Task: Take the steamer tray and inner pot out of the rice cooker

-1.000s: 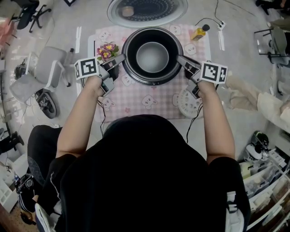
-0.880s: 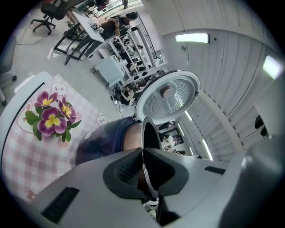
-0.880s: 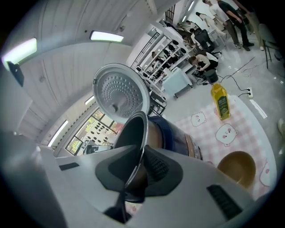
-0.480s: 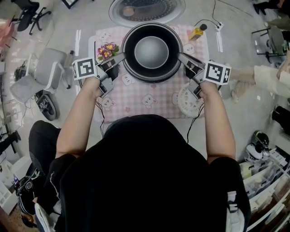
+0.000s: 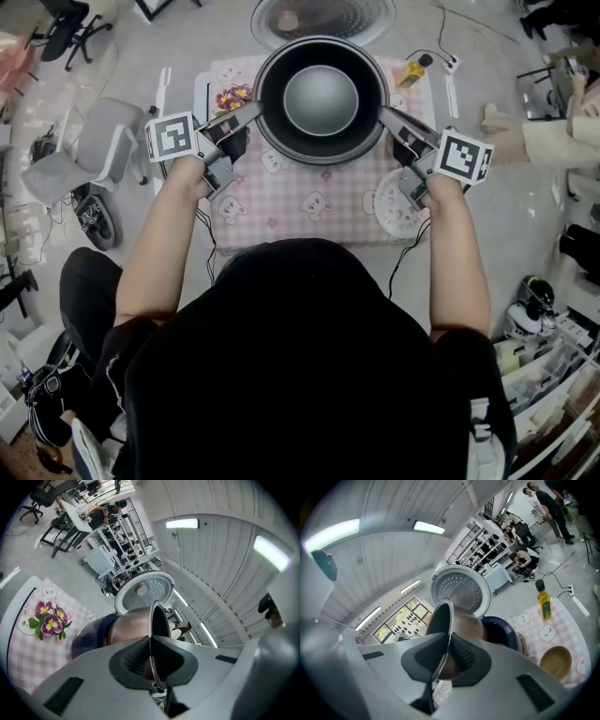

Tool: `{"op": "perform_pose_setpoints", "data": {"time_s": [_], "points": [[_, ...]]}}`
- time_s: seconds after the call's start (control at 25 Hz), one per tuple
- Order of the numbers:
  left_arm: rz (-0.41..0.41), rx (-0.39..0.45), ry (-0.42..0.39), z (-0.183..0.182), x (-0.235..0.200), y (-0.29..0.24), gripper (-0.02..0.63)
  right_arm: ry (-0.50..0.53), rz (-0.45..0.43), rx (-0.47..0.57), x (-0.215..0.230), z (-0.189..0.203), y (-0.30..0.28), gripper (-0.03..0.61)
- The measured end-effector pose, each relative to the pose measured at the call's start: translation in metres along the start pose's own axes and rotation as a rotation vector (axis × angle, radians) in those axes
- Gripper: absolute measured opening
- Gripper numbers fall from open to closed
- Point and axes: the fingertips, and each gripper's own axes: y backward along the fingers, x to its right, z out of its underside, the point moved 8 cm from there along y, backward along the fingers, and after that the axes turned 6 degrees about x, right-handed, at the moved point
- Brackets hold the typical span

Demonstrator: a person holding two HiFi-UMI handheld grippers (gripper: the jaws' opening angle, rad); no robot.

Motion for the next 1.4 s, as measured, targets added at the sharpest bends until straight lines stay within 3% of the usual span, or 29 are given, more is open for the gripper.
{"op": "perform_pose_setpoints", "data": {"time_s": [0.2, 0.72, 0.96, 1.28, 1.4], "points": [[0.023, 0.017, -0.025, -0.002, 0.006, 0.027, 0.037, 0.046, -0.044, 0.021, -0.033, 0.006, -0.004, 0.046], [0.041, 0.073, -0.082, -0.011, 0.005, 0.128, 0.037, 0.049, -0.075, 0.017, -0.109, 0.053, -0.035, 0.046], [0.043, 0.083, -0.078, -0.010, -0.026, 0.215, 0.037, 0.067, -0.128, 0.005, -0.166, 0.108, -0.079, 0.046], [0.002, 0.060, -0.052, -0.009, -0.032, 0.214, 0.037, 0.006, -0.134, -0.034, -0.155, 0.115, -0.084, 0.046], [-0.008, 0.045, -0.030, -0.002, -0.035, 0.217, 0.037, -0.042, -0.079, -0.050, -0.150, 0.126, -0.079, 0.046]]}}
